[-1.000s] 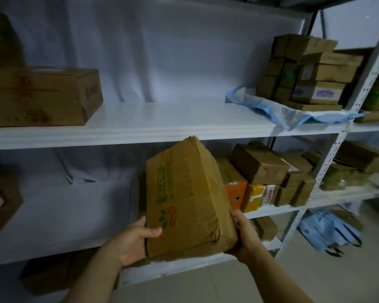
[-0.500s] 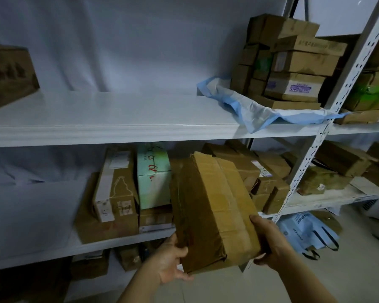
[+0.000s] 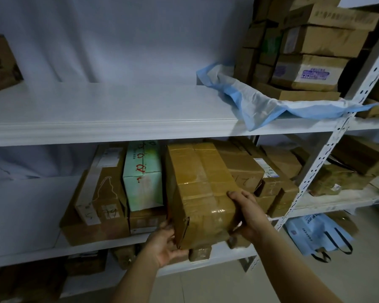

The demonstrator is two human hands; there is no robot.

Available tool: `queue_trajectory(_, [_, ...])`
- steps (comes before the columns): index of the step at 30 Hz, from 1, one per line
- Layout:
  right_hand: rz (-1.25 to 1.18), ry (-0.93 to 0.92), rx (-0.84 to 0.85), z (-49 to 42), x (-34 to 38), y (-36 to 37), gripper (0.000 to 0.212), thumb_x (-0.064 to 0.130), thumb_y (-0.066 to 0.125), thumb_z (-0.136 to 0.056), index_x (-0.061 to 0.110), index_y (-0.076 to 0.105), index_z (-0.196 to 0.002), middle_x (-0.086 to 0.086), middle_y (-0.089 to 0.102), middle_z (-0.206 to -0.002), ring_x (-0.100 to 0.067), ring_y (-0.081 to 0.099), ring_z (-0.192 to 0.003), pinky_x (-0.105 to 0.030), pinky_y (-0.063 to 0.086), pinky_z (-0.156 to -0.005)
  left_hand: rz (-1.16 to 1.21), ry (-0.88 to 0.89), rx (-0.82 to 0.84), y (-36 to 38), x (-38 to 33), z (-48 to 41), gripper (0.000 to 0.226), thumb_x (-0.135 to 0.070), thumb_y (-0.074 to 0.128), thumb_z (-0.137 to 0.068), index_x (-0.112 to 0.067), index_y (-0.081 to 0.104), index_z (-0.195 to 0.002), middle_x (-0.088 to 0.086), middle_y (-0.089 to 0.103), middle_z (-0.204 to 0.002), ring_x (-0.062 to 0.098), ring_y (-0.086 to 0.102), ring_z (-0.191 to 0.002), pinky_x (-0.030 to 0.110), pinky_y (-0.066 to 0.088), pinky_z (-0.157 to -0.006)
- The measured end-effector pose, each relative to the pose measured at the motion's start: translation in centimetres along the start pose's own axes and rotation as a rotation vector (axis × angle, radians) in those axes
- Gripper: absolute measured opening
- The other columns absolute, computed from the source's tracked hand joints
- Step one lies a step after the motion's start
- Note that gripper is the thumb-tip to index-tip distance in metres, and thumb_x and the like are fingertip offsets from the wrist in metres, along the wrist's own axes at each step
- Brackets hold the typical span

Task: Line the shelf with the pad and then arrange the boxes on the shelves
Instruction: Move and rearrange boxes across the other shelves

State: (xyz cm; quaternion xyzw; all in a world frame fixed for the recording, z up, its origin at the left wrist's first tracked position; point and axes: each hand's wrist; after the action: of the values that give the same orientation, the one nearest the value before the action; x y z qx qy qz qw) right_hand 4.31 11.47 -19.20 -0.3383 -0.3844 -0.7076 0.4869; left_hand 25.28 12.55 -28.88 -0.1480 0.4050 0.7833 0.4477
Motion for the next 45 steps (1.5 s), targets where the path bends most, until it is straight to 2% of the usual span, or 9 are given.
queue_trajectory(4, [-0.068,-0.051,0.026,-3.0,0.2,2.8,0.057,0.031,0.064,-0.086,0.025,0.041,-0.137,-0.002,0.056,-0.122,-0.024,0.050,-0.109,-0.057,0.036,-0.102,0.119,0.069,-0.115,1.3,-1.6,-2.4,0.030,-0.009,0.046,-0.097,-0.001,0.054,-0.125,0.019,0.062,-0.122,0.032,0.058,-0.110,0.043,0.052,-0.074])
queue_trajectory(8, [-0.042,-0.113,0.046,-5.6,0.9,4.9,0.034,0.032,0.063,-0.087,0.018,0.057,-0.118,-0.002,0.059,-0.114,-0.019,0.053,-0.102,-0.044,0.041,-0.097,0.051,0.197,-0.222,3.2,-3.1,-3.6,0.042,0.012,0.039,-0.089,-0.004,0.051,-0.126,0.012,0.055,-0.124,0.027,0.052,-0.107,0.043,0.049,-0.093])
queue_trajectory(13, [0.137,-0.214,-0.083,-8.8,2.3,7.4,0.053,0.040,0.069,-0.082,0.018,0.052,-0.128,-0.001,0.054,-0.121,-0.024,0.051,-0.114,-0.047,0.041,-0.105,-0.766,0.699,-0.609,5.4,-5.5,-2.9,0.036,-0.013,0.065,-0.084,-0.020,0.057,-0.118,0.005,0.059,-0.124,0.023,0.054,-0.110,0.040,0.048,-0.094])
queue_trajectory(17, [0.413,-0.417,-0.200,-10.2,3.0,8.4,0.056,0.046,0.063,-0.084,0.022,0.050,-0.132,-0.003,0.056,-0.130,-0.024,0.053,-0.118,-0.046,0.046,-0.099,-1.004,1.015,-0.729,6.7,-9.1,-2.0,0.066,-0.019,0.075,-0.077,-0.022,0.045,-0.136,0.003,0.045,-0.136,0.024,0.037,-0.131,0.037,0.032,-0.108])
queue_trajectory(22, [0.532,-0.546,-0.262,-12.1,4.0,8.5,0.050,0.043,0.057,-0.090,0.033,0.045,-0.137,-0.003,0.058,-0.122,-0.022,0.056,-0.111,-0.041,0.049,-0.091,-0.943,0.959,-0.487,6.9,-11.7,-3.5,0.064,-0.010,0.068,-0.083,-0.031,0.045,-0.138,0.000,0.051,-0.133,0.016,0.056,-0.114,0.040,0.052,-0.094])
queue_trajectory(32, [0.662,-0.519,-0.301,-13.5,4.4,8.8,0.046,0.050,0.053,-0.089,0.038,0.045,-0.132,0.000,0.058,-0.124,-0.022,0.058,-0.107,-0.042,0.052,-0.084,-1.006,0.950,-0.526,7.1,-13.1,-5.7,0.058,-0.008,0.063,-0.087,-0.030,0.046,-0.137,0.004,0.058,-0.128,0.018,0.059,-0.108,0.039,0.054,-0.088])
queue_trajectory(40, [0.571,-0.407,-0.256,-11.2,4.2,8.8,0.066,0.032,0.060,-0.090,0.030,0.025,-0.146,-0.009,0.050,-0.137,-0.031,0.053,-0.119,-0.046,0.050,-0.093,-1.033,0.893,-0.493,7.6,-12.6,-3.8,0.071,-0.011,0.062,-0.088,-0.032,0.027,-0.147,0.003,0.048,-0.140,0.022,0.054,-0.120,0.040,0.051,-0.095])
queue_trajectory(42, [0.566,-0.369,-0.283,-10.3,3.8,8.8,0.051,0.028,0.059,-0.090,0.021,0.040,-0.137,-0.009,0.057,-0.126,-0.030,0.060,-0.107,-0.047,0.053,-0.090,-1.005,0.916,-0.524,7.6,-12.4,-3.0,0.058,-0.014,0.064,-0.087,-0.024,0.041,-0.140,0.003,0.052,-0.134,0.022,0.054,-0.119,0.040,0.050,-0.096])
queue_trajectory(45, [0.590,-0.369,-0.255,-8.8,3.3,8.9,0.024,0.025,0.053,-0.094,0.013,0.058,-0.113,-0.004,0.064,-0.095,-0.020,0.061,-0.079,-0.037,0.054,-0.075,-1.037,0.968,-0.594,7.5,-12.1,-0.9,0.013,-0.019,0.064,-0.087,-0.017,0.061,-0.099,-0.001,0.056,-0.104,0.016,0.057,-0.098,0.024,0.043,-0.076])
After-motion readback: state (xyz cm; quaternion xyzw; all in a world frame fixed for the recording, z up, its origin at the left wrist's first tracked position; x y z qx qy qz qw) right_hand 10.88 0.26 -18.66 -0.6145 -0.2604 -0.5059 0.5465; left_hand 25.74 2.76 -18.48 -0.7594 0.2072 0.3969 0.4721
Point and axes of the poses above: each hand's wrist, its own z-axis away from the middle knuckle, its own y-axis out of the palm, x = y × z
